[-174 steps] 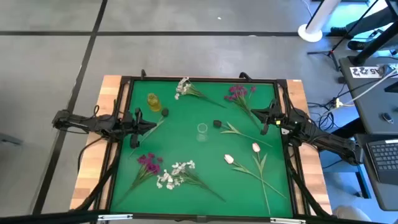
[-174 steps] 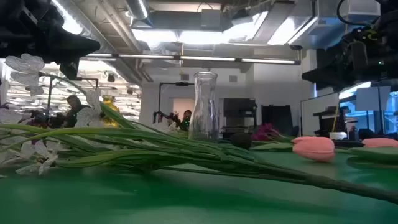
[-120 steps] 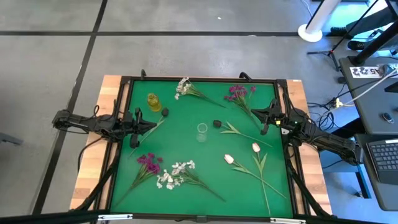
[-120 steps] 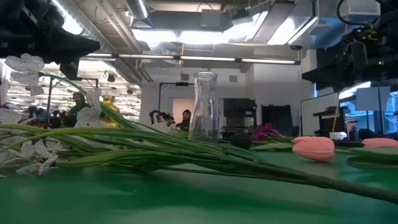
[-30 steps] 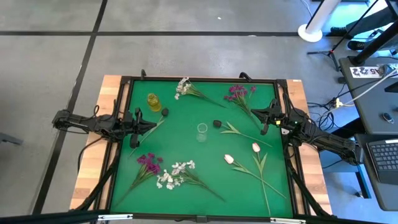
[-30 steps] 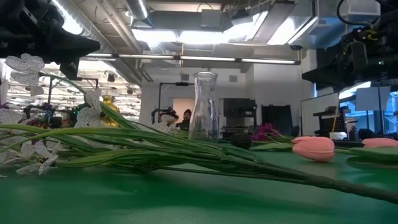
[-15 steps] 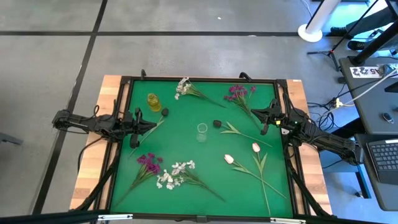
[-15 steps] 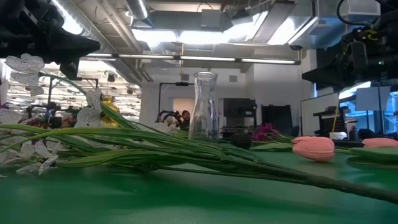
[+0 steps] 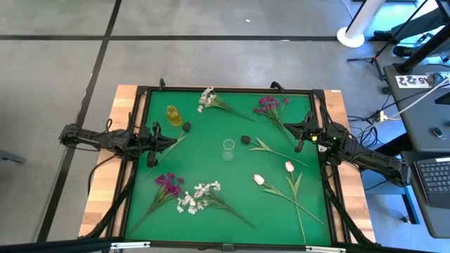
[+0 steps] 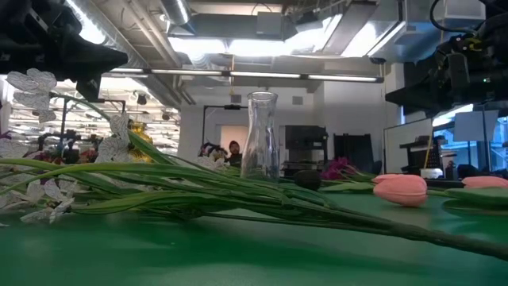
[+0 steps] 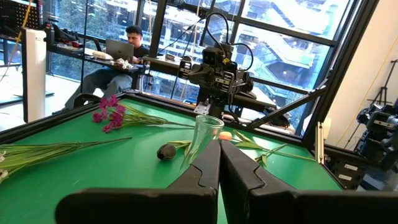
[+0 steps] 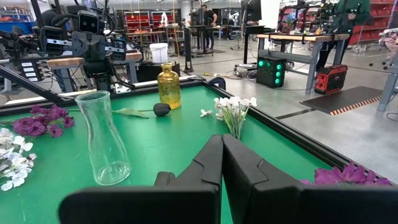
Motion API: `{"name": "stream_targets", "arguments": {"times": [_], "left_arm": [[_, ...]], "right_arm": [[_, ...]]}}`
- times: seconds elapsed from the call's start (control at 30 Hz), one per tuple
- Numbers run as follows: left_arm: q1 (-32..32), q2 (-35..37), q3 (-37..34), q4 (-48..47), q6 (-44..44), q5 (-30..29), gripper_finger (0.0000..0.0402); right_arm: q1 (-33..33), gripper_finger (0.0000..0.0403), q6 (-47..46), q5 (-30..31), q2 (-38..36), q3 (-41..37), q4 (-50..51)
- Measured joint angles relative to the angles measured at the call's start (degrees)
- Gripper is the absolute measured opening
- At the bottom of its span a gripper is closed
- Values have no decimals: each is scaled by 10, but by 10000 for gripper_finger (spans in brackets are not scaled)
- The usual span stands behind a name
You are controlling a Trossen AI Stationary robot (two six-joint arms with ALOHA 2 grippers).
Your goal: Sort flowers into vase by color
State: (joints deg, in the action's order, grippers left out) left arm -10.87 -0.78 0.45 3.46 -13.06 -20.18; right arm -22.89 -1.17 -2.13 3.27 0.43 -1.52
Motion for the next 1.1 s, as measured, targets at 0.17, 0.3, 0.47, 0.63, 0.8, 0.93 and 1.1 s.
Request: {"name": "stream_targets", "arguments": {"times": [0.17,0.3,0.47,0.63,0.8,0.93,1.1], "left_arm": [[0,0,0,0,0,0,0],[0,0,0,0,0,0,0],[0,0,0,0,0,0,0],[0,0,0,0,0,0,0],[0,0,0,0,0,0,0],[0,0,0,0,0,0,0],[0,0,0,0,0,0,0]], "right_arm": [[0,10,0,0,0,0,0],[0,10,0,0,0,0,0],[0,10,0,0,0,0,0],[0,10,-11,-1,0,0,-14],[0,10,-46,-14,0,0,-20],[0,10,-43,-11,0,0,-40],[0,10,-31,-11,0,18,-86]]}}
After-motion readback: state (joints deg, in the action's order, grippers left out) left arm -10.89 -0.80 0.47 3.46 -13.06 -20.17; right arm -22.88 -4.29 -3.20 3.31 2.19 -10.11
